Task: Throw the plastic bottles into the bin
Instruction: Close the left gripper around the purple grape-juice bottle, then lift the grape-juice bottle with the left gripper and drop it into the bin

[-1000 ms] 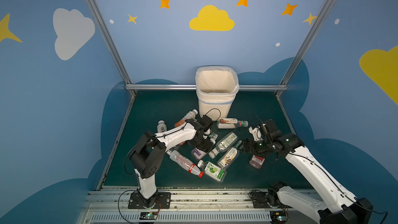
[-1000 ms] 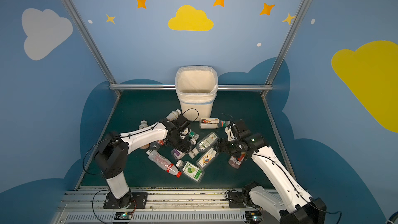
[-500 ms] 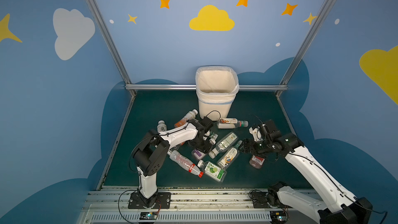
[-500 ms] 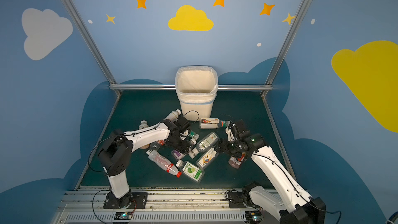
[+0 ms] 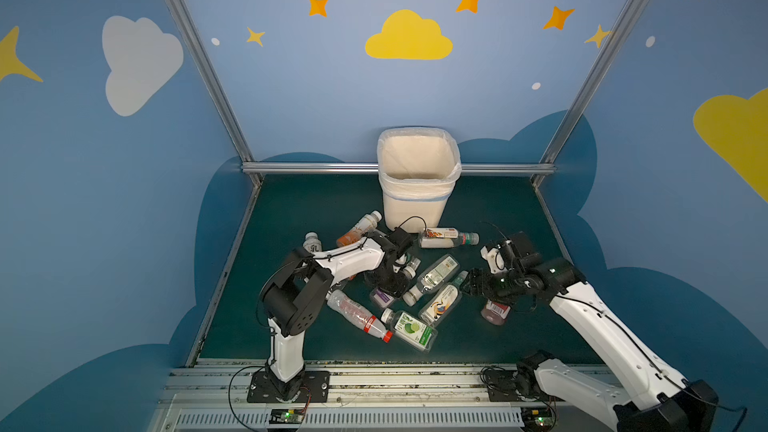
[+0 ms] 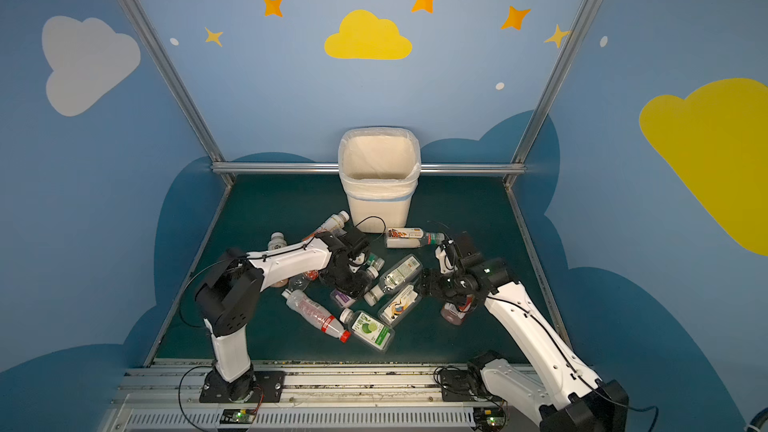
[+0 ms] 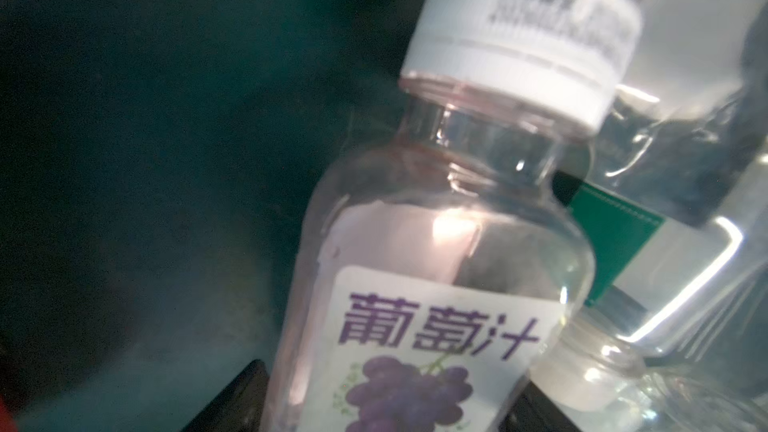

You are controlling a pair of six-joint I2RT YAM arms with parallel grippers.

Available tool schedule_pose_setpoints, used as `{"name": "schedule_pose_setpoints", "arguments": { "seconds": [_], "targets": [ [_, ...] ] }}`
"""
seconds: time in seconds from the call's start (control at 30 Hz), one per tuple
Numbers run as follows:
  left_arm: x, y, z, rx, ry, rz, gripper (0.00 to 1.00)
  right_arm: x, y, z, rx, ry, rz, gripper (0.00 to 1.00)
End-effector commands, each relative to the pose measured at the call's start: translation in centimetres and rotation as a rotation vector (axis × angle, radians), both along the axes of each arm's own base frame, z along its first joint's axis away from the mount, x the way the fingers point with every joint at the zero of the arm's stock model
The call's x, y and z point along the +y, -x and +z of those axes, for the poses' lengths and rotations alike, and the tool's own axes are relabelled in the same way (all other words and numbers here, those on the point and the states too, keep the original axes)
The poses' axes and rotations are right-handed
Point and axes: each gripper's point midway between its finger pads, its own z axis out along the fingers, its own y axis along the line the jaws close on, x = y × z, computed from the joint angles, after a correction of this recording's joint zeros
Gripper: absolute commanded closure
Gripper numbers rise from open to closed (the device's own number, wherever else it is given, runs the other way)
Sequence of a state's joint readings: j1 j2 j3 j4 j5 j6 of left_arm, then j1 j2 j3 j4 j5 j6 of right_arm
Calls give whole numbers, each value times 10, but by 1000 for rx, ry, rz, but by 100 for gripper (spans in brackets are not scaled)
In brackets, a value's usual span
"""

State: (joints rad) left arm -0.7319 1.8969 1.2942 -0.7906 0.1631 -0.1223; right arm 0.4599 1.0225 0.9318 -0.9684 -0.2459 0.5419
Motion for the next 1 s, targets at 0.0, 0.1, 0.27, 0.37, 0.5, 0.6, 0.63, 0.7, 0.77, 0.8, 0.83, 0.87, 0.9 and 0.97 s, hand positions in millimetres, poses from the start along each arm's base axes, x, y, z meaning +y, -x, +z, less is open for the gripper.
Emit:
{"name": "schedule_pose_setpoints", "arguments": {
  "seconds": [0.0, 0.1, 0.27, 0.37, 0.5, 0.6, 0.63, 0.7, 0.77, 0.8, 0.83, 0.87, 0.9, 0.97],
  "targets": [
    [-1, -5, -2, -12, -16, -15, 26, -6, 4, -6, 20, 31, -1, 19],
    [-1, -6, -2, -14, -21, -18, 40, -6, 4, -6, 20, 33, -2, 19],
    [3, -7, 7, -31, -33, -10, 47, -7, 3, -6, 19, 36, -5, 19],
    [7, -9, 22, -61, -36, 8, 48, -7, 2, -6, 17, 36, -8, 19],
    [11, -11, 53, -110, 11, 55, 49, -7, 1, -7, 17, 35, -10, 19],
    [13, -6, 72, -137, 50, 85, 49, -6, -1, -7, 16, 34, -9, 19],
    [15, -4, 78, -144, 61, 96, 49, -5, -2, -6, 14, 33, -7, 19],
    [19, 0, 90, -157, 77, 115, 49, -5, -3, -7, 17, 34, -4, 19],
    [24, 3, 106, -182, 92, 136, 49, -3, -5, -7, 16, 31, 0, 19],
    [27, 4, 116, -202, 99, 146, 49, -2, -6, -7, 18, 28, 3, 19],
    [31, 3, 126, -225, 102, 157, 49, -1, -7, -8, 21, 27, 6, 19],
    [34, 2, 137, -248, 105, 171, 49, 1, -8, -7, 21, 24, 12, 19],
    [36, 0, 150, -279, 114, 186, 49, 2, -10, -7, 22, 20, 14, 19],
    [37, -8, 179, -351, 154, 213, 50, 5, -12, -7, 26, 13, 22, 19]
  ]
}}
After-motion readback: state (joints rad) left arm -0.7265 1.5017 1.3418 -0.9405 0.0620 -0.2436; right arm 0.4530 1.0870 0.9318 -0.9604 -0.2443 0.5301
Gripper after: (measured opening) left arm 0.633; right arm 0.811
